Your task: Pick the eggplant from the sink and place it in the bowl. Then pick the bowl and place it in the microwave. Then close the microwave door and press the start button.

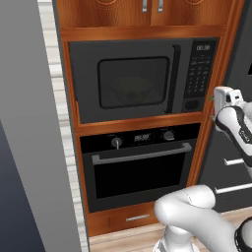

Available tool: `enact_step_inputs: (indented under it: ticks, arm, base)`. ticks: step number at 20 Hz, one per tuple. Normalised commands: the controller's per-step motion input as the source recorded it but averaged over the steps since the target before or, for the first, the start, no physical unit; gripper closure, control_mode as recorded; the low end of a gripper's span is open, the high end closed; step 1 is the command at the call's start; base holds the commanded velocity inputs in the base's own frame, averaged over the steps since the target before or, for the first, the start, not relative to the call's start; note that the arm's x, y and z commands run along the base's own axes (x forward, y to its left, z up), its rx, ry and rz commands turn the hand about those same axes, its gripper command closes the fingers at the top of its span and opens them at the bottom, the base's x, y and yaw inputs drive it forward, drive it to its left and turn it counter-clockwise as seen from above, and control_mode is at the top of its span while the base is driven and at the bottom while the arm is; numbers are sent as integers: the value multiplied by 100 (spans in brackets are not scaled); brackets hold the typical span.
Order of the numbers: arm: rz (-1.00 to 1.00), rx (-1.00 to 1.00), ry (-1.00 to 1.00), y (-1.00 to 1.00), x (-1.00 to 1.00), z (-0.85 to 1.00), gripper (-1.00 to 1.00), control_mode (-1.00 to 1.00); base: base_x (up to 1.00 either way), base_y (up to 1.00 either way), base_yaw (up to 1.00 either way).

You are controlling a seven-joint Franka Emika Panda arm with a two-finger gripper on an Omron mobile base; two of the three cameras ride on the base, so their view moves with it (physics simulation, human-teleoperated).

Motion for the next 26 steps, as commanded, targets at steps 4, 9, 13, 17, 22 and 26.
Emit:
enact_step_inputs:
  ticks: [4,9,13,17,22,26]
  arm:
    - [0,0,-16,-21,21,2,-100,-100]
    - [0,0,-1,0,25,25,100,-100]
    - [0,4,0,-10,18,31,100,-100]
    - [-1,4,0,-11,22,6,100,-100]
    - [0,4,-2,-5,38,0,100,-100]
    - [0,3,-1,-8,53,0,100,-100]
  base:
    - [0,0,0]
    - [0,0,0]
    - [0,0,0]
    - [0,0,0]
    - [0,0,0]
    - [0,0,0]
